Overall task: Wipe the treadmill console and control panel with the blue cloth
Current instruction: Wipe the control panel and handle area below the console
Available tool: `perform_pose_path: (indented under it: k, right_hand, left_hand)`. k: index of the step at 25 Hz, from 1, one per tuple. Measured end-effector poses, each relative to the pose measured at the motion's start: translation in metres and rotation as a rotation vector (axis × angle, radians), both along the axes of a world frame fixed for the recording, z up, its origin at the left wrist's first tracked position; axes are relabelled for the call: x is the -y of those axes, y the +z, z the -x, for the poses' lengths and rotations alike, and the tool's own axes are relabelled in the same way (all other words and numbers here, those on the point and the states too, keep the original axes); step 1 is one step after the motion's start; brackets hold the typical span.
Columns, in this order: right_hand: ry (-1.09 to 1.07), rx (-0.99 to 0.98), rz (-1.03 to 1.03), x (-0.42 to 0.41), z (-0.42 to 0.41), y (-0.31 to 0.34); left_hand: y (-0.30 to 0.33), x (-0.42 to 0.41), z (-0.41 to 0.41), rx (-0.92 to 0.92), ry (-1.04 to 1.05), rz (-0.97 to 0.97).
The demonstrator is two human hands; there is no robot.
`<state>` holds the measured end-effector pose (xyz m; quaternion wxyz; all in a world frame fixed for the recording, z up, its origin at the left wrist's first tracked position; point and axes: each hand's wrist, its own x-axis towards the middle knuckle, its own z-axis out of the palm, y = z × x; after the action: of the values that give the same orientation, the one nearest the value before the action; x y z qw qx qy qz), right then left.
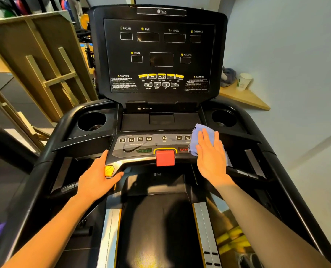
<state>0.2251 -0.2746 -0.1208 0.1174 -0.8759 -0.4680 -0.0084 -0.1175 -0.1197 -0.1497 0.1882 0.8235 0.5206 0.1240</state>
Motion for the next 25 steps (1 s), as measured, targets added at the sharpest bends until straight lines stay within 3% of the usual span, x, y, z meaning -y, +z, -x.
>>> perform_pose_path:
  k: [10,20,25]
  right_hand:
    - [0.048,0.018,-0.009,-0.046,0.021,0.012]
    - [0.262,-0.072,-0.104,-0.098,0.112,0.021]
    - [0.422,-0.020,-0.074,-0.124,0.156,0.018]
  left_hand:
    - [0.000,0.002,0.001,0.024,0.000,-0.019]
    - [0.001,0.003,0.000,0.008,0.007,-0.011]
    - [0.000,0.003,0.001,0.017,-0.011,-0.040]
